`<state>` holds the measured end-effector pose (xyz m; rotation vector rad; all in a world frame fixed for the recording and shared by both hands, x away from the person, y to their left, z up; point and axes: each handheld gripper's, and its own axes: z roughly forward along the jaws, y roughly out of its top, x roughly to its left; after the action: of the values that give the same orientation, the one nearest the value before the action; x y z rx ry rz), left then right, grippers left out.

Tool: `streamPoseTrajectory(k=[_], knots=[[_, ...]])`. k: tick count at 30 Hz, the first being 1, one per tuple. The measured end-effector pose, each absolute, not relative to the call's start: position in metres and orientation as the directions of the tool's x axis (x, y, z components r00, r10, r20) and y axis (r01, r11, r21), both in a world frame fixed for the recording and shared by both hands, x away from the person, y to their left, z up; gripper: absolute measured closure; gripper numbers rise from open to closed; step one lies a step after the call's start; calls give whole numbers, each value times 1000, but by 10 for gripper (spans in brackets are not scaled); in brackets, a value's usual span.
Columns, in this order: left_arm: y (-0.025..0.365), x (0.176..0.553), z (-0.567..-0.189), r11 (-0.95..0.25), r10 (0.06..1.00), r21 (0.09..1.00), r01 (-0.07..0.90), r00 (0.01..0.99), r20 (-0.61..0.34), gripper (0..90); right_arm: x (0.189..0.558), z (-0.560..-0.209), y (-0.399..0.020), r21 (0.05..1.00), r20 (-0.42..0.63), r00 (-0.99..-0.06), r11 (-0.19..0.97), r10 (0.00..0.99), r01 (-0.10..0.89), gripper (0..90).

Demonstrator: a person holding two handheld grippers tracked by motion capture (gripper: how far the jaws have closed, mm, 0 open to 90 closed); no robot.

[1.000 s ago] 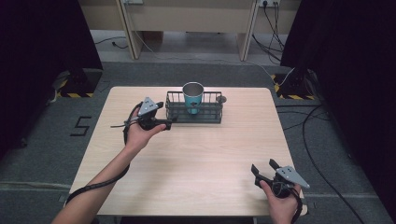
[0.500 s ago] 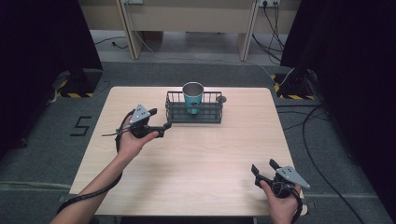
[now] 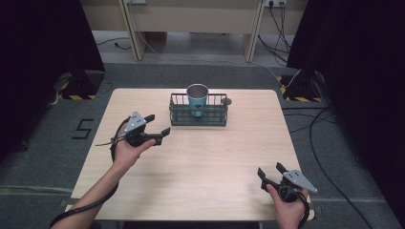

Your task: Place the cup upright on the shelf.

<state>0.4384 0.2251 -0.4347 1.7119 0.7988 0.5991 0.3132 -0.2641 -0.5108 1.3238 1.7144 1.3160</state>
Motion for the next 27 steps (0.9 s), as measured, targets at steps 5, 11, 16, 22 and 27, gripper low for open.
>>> streamPoseTrajectory(k=[5, 11, 16, 22, 27], knots=[[234, 433, -437, -165, 771, 963, 215, 637, -10, 145, 312, -510, -264, 939, 109, -323, 10, 940, 345, 210], [245, 424, -438, -153, 784, 966, 210, 621, -11, 145, 313, -510, -265, 941, 104, -320, 12, 942, 340, 212], [251, 418, -443, -142, 789, 965, 220, 614, -24, 145, 313, -510, -265, 940, 104, -317, 11, 943, 342, 212], [258, 411, -450, -139, 795, 962, 234, 606, -33, 145, 313, -510, -264, 939, 105, -319, 11, 942, 343, 213], [264, 405, -452, -140, 798, 962, 236, 601, -31, 145, 313, -510, -264, 940, 105, -319, 11, 942, 342, 215]])
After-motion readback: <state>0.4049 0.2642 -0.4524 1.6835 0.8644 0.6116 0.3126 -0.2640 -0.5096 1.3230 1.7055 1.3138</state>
